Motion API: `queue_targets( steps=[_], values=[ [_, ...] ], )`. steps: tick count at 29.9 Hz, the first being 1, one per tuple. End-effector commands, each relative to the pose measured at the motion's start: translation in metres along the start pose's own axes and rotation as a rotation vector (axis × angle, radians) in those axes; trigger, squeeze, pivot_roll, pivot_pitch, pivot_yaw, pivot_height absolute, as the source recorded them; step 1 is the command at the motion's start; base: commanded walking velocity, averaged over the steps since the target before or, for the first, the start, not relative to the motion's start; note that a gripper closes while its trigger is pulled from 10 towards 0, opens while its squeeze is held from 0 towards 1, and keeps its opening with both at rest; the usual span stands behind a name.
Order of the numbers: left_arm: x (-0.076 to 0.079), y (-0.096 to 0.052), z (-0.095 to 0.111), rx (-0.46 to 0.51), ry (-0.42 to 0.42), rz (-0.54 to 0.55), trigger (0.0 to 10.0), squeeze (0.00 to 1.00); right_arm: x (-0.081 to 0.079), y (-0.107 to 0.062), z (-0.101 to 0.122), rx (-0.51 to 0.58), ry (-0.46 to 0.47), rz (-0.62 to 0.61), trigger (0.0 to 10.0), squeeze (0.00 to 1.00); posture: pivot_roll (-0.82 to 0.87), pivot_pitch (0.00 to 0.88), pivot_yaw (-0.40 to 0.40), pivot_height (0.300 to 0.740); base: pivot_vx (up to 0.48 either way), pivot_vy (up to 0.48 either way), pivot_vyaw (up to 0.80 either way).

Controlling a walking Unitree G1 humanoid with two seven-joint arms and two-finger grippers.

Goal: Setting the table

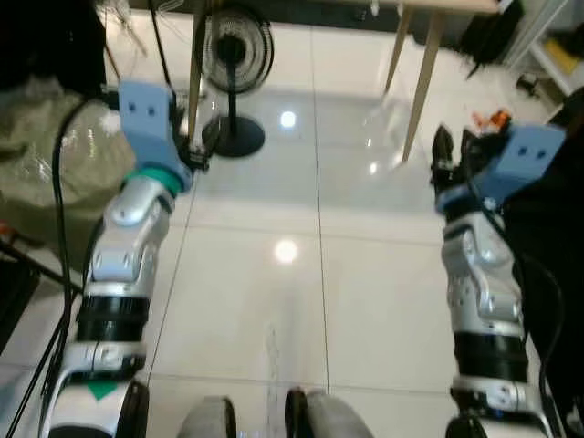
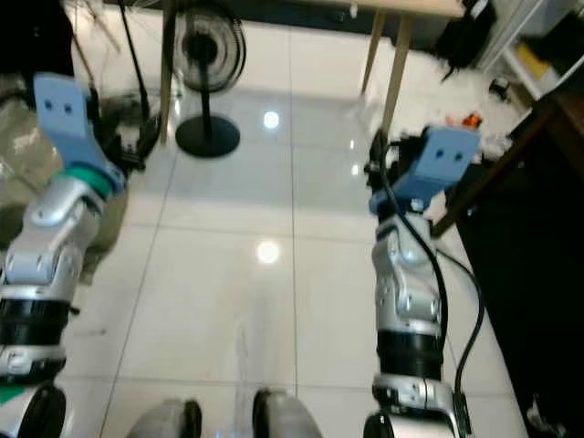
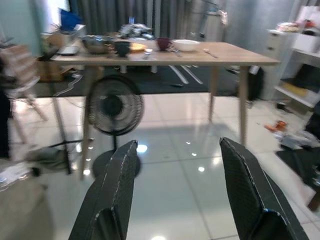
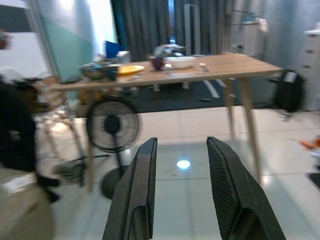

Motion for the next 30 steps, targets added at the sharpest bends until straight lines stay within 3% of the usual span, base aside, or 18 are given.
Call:
queue_targets(
  steps=[1, 9, 21, 30],
  values=[
    [0.0011, -0.0005, -0.0040, -0.016, 0.002, -0.003, 10.0, 0.00, 0.0029, -0.0012, -0.0014, -0.007, -0.006, -0.009, 10.0, 0.00, 0.02, 0.000, 0.007, 0.740, -0.326, 0.000, 0.00],
    [0.0015, 0.0005, -0.0037, -0.014, 0.002, -0.005, 10.0, 0.00, 0.0028, -0.0004, -0.0010, -0.006, -0.004, -0.009, 10.0, 0.00, 0.02, 0.000, 0.008, 0.740, -0.321, 0.000, 0.00],
    [0.0048, 0.0019, -0.0045, -0.021, -0.025, -0.014, 10.0, 0.00, 0.0023, 0.0008, -0.0007, -0.005, -0.002, -0.006, 10.0, 0.00, 0.02, 0.000, 0.010, 0.740, 0.000, 0.000, 0.00],
    [0.0051, 0.0023, -0.0082, -0.040, -0.039, -0.012, 10.0, 0.00, 0.0027, 0.0009, -0.0020, -0.012, 0.002, -0.004, 10.0, 0.00, 0.02, 0.000, 0.012, 0.740, 0.000, 0.000, -0.80]
  ],
)
Point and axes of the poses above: a point about 5 cm out from each wrist's last joint towards the gripper, its own y axis pointing out of the wrist towards the gripper, its own z axis along the axis of the wrist's last joint, x = y × z, the point moved 3 cm from there along y, pointing out of the wrist towards the gripper, and after that the axes turned 10 degrees about -y, right-handed, at the moved point
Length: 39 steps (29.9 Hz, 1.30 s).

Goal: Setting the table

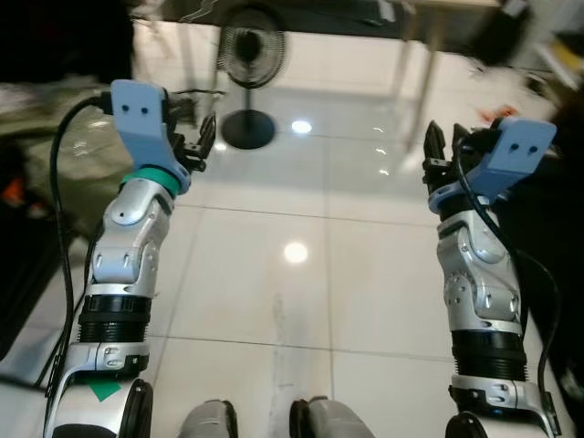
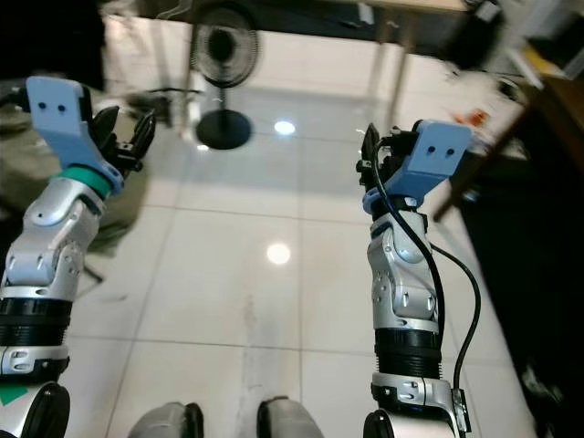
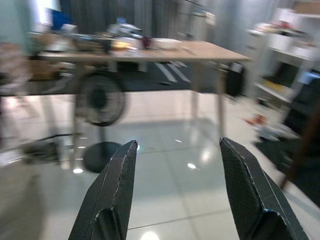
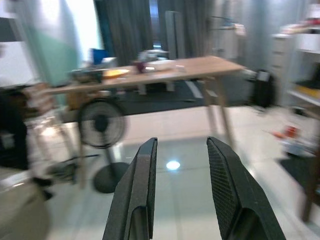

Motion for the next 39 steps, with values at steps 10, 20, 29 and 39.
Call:
queue_targets(
  steps=[10, 20, 29, 39],
  values=[
    [-0.003, -0.001, -0.011, -0.059, 0.055, 0.010, 10.0, 0.00, -0.002, -0.003, -0.008, -0.037, -0.083, 0.031, 10.0, 0.00, 0.02, 0.000, 0.012, 0.740, 0.000, 0.000, -0.80],
    [-0.031, -0.019, -0.046, -0.210, 0.148, 0.090, 10.0, 0.00, -0.030, -0.026, -0.060, -0.196, -0.396, 0.258, 10.0, 0.00, 0.03, 0.000, 0.008, 0.740, 0.000, 0.000, -0.80],
    [-0.053, -0.053, -0.092, -0.367, 0.154, 0.140, 10.0, 0.00, -0.034, -0.051, -0.101, -0.338, -0.348, 0.314, 10.0, 0.00, 0.03, 0.000, -0.003, 0.740, 0.000, 0.000, -0.80],
    [-0.064, -0.100, -0.153, -0.583, 0.159, 0.154, 10.0, 0.00, -0.028, -0.110, -0.173, -0.647, -0.434, 0.304, 10.0, 0.00, 0.03, 0.000, -0.007, 0.740, 0.000, 0.000, -0.80]
  ],
)
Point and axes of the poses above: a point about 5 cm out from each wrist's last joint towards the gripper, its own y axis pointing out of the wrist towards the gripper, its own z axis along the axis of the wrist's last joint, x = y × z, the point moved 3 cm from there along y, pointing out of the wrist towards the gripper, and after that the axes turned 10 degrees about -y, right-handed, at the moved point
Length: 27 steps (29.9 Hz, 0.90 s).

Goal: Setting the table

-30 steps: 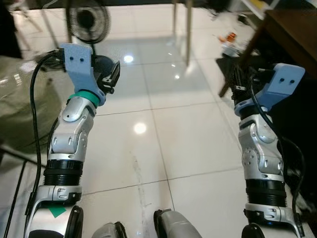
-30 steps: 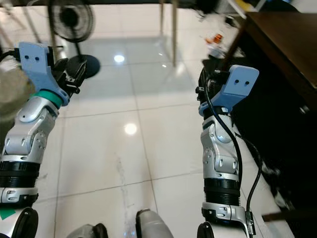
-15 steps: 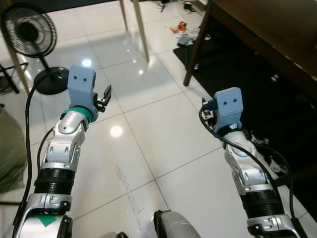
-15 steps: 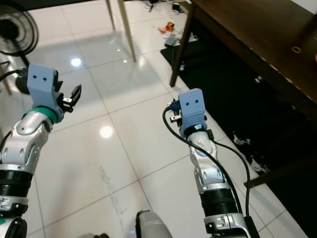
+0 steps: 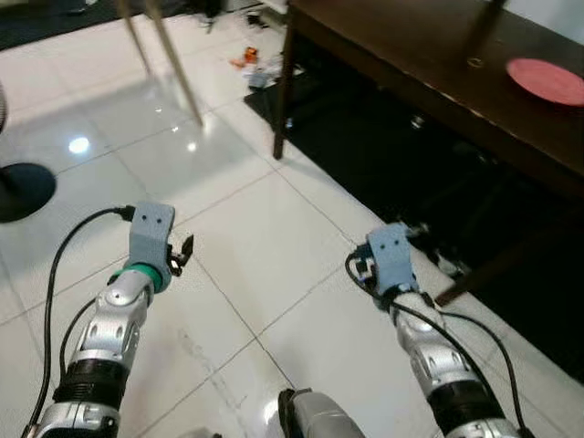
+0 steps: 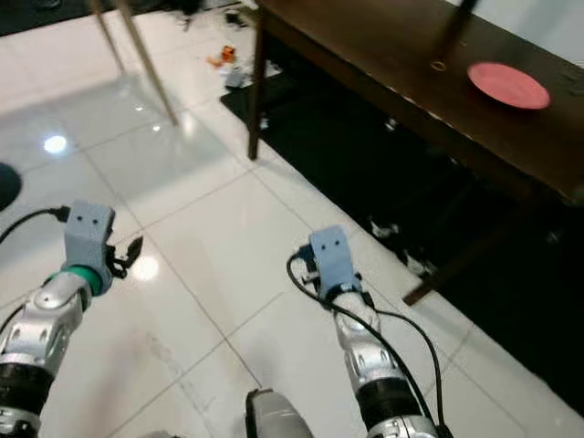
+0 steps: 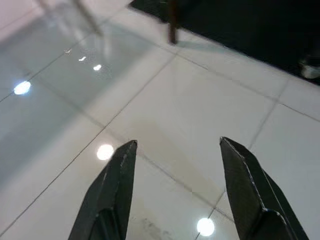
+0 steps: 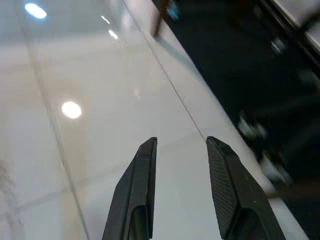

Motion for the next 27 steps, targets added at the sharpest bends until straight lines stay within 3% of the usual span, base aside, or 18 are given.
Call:
queue_targets(
  steps=[1, 2, 5, 8, 12, 16, 18, 23, 24, 25, 27],
  values=[
    [0.000, -0.004, -0.021, -0.064, 0.004, -0.011, 10.0, 0.00, -0.006, -0.002, -0.011, -0.051, -0.006, -0.006, 10.0, 0.00, 0.03, 0.000, -0.007, 0.740, 0.000, 0.000, -0.80],
    [0.003, -0.005, -0.034, -0.103, -0.003, -0.027, 10.0, 0.00, -0.011, -0.004, -0.025, -0.112, 0.011, -0.010, 10.0, 0.00, 0.03, 0.000, -0.010, 0.740, 0.000, 0.000, -0.80],
    [0.006, -0.006, -0.037, -0.109, -0.002, -0.042, 10.0, 0.00, -0.014, -0.007, -0.031, -0.132, 0.014, -0.007, 10.0, 0.00, 0.03, 0.000, -0.010, 0.740, 0.000, 0.000, -0.80],
    [0.014, -0.005, -0.040, -0.120, 0.009, -0.086, 10.0, 0.00, -0.009, -0.007, -0.040, -0.172, 0.012, -0.048, 10.0, 0.00, 0.02, 0.000, -0.006, 0.740, 0.000, 0.000, -0.80],
    [0.027, -0.007, -0.045, -0.131, 0.022, -0.168, 10.0, 0.00, 0.010, -0.008, -0.055, -0.271, 0.022, -0.180, 10.0, 0.00, 0.02, 0.000, 0.002, 0.740, 0.000, 0.000, -0.80],
    [0.031, -0.008, -0.047, -0.131, 0.032, -0.189, 10.0, 0.00, 0.019, -0.009, -0.061, -0.305, 0.062, -0.240, 10.0, 0.00, 0.02, 0.000, 0.003, 0.740, 0.000, 0.000, -0.80],
    [0.033, -0.008, -0.049, -0.131, 0.040, -0.204, 10.0, 0.00, 0.028, -0.011, -0.068, -0.326, 0.152, -0.292, 10.0, 0.00, 0.02, 0.000, 0.006, 0.740, 0.000, 0.000, -0.80],
    [0.034, -0.009, -0.050, -0.131, 0.043, -0.212, 10.0, 0.00, 0.030, -0.012, -0.071, -0.330, 0.218, -0.299, 10.0, 0.00, 0.02, 0.000, 0.007, 0.740, 0.000, 0.000, -0.80],
    [0.034, -0.009, -0.052, -0.131, 0.045, -0.218, 10.0, 0.00, 0.030, -0.015, -0.076, -0.341, 0.332, -0.306, 10.0, 0.00, 0.02, 0.000, 0.020, 0.740, 0.000, 0.000, -0.80],
    [0.034, -0.009, -0.052, -0.131, 0.045, -0.218, 10.0, 0.00, 0.030, -0.015, -0.076, -0.341, 0.332, -0.306, 10.0, 0.00, 0.02, 0.000, 0.020, 0.740, 0.000, 0.000, -0.80],
    [0.033, -0.007, -0.053, -0.125, 0.057, -0.213, 10.0, 0.00, 0.033, -0.021, -0.087, -0.350, 0.488, -0.333, 10.0, 0.00, 0.01, 0.000, 0.025, 0.740, 0.000, 0.000, -0.80]
  ],
)
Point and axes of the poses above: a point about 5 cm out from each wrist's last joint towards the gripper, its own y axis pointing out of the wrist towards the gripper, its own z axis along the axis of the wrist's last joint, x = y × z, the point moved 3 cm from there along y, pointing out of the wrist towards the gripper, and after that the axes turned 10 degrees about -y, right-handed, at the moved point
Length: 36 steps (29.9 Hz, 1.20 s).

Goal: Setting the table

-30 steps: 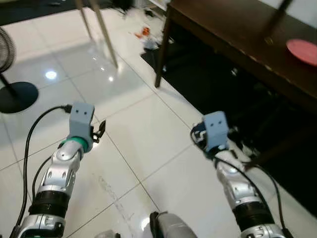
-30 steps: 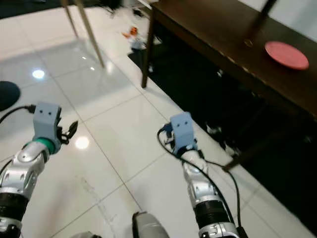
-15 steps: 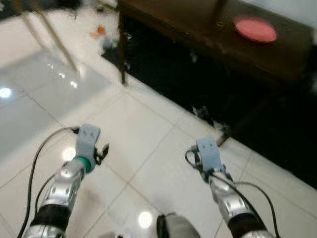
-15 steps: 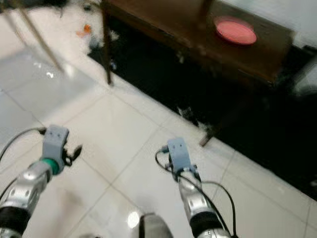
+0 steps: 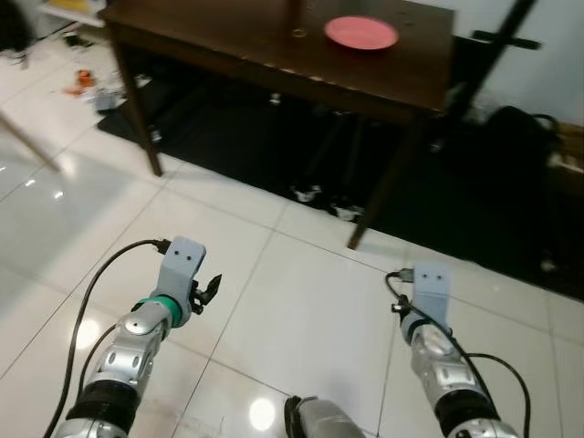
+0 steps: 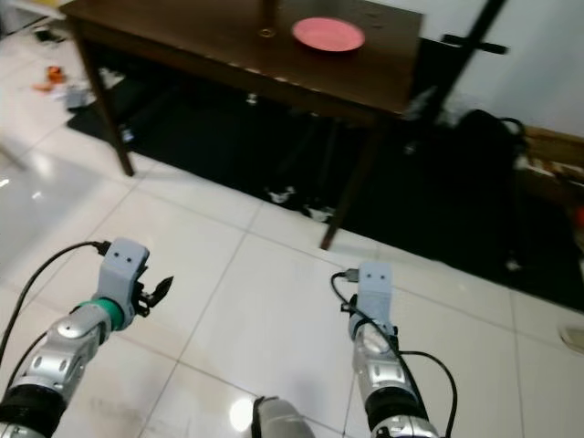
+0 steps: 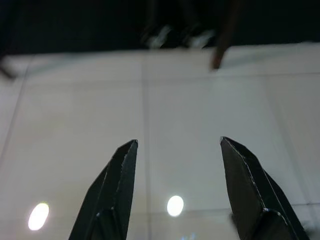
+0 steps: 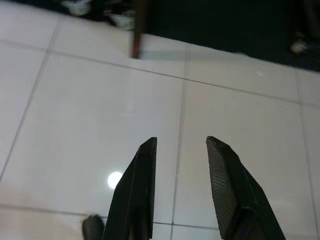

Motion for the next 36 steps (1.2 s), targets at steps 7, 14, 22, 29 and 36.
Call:
queue_targets(
  steps=[7, 14, 22, 29, 36],
  values=[
    [-0.019, -0.001, 0.006, 0.013, 0.066, 0.047, 10.0, 0.00, 0.013, -0.006, 0.003, 0.098, 0.047, -0.008, 10.0, 0.00, 0.00, 0.000, 0.037, 0.740, 0.000, 0.000, -0.79],
    [-0.042, -0.004, 0.059, 0.179, 0.153, 0.138, 10.0, 0.00, 0.012, -0.009, 0.049, 0.299, -0.082, 0.013, 10.0, 0.00, 0.02, 0.000, 0.030, 0.740, 0.000, 0.000, -0.77],
    [-0.054, -0.003, 0.098, 0.312, 0.193, 0.317, 10.0, 0.00, 0.007, -0.017, 0.103, 0.485, -0.005, 0.026, 10.0, 0.00, 0.02, 0.000, 0.033, 0.740, 0.310, 0.178, -0.30],
    [-0.056, -0.003, 0.115, 0.362, 0.188, 0.337, 10.0, 0.00, 0.003, -0.030, 0.135, 0.618, 0.024, 0.063, 10.0, 0.00, 0.02, 0.000, 0.034, 0.740, 0.391, 0.279, 0.00],
    [-0.051, -0.002, 0.121, 0.382, 0.196, 0.314, 10.0, 0.00, 0.003, -0.034, 0.149, 0.653, 0.009, 0.055, 10.0, 0.00, 0.03, 0.000, 0.034, 0.740, 0.391, 0.276, -0.23]
  ],
)
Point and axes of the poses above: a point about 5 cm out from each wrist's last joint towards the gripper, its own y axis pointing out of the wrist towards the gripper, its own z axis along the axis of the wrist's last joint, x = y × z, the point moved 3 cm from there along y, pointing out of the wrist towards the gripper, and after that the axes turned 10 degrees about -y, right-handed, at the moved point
